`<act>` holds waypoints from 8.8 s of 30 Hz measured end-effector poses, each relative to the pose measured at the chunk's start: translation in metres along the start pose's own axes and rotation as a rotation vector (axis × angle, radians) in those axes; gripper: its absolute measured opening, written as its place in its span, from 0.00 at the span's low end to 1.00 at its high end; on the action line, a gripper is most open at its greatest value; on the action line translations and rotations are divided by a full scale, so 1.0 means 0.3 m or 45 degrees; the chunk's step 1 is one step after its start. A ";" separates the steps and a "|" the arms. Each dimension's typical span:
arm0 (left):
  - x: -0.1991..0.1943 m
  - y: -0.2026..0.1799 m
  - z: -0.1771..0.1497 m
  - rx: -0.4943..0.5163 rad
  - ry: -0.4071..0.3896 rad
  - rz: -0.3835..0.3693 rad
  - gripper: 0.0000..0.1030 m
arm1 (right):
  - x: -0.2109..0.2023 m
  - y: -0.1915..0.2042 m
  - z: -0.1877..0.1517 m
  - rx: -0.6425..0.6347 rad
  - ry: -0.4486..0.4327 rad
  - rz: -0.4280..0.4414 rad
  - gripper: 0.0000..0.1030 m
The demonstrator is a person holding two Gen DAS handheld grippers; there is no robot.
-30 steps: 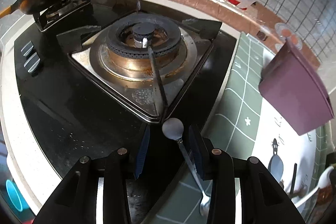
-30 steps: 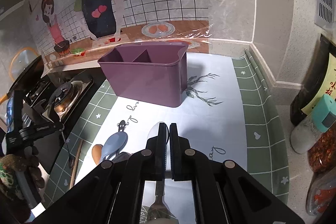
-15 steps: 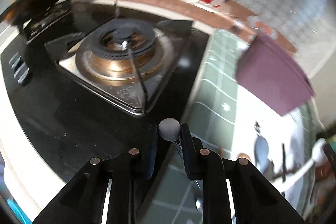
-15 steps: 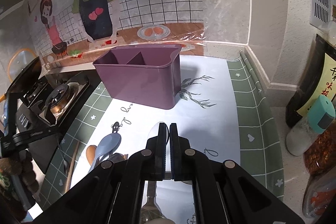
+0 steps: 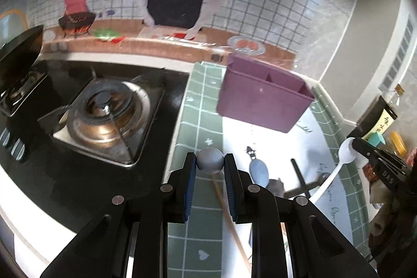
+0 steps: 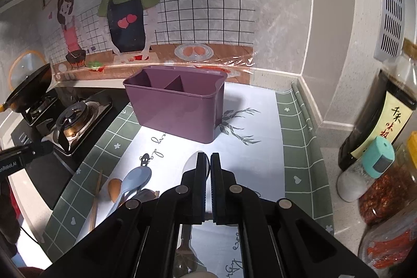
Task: Organize utensils
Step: 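Lift the white-ball-handled spoon up with the left gripper, then carry the spoon over the purple holder and open the left gripper, then grasp the silver knife with the right gripper while the left gripper returns to the utensils, then grasp the blue spoon with the left gripper while the right gripper lifts the knife, then carry the blue spoon and knife over the purple holder and open both grippers, then grasp the black spatula with the right gripper while the left gripper withdraws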
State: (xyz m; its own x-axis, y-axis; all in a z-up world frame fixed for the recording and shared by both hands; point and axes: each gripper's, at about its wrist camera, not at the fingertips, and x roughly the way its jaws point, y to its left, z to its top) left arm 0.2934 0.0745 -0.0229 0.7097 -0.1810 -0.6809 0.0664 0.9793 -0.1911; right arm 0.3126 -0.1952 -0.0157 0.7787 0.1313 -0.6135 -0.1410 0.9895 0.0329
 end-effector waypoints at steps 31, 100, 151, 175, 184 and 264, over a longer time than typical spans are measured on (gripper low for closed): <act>0.401 -0.249 0.731 0.337 0.009 -0.162 0.22 | 0.292 0.084 0.543 -0.436 -0.193 -0.356 0.03; 0.078 0.026 -0.157 -0.019 0.294 0.015 0.70 | 0.406 -0.058 -0.099 0.369 0.354 -0.167 0.36; 0.512 -0.330 -0.022 0.306 0.538 -0.037 0.46 | -0.023 -0.215 -0.230 0.246 0.075 0.007 0.06; 0.273 -0.259 -0.036 0.240 0.311 -0.221 0.34 | -0.022 -0.145 -0.195 0.231 0.041 0.042 0.06; 0.094 -0.250 -0.009 0.185 0.188 -0.307 0.34 | -0.016 -0.123 -0.153 0.252 0.040 0.085 0.06; 0.031 0.088 -0.053 -0.160 0.169 0.035 0.68 | 0.212 0.163 -0.162 0.077 0.407 0.385 0.25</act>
State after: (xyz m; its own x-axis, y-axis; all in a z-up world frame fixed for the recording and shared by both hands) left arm 0.2906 0.0972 -0.0454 0.6105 -0.1727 -0.7730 -0.0457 0.9666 -0.2521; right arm 0.3254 -0.1415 -0.0914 0.4786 0.3996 -0.7819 -0.2903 0.9124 0.2886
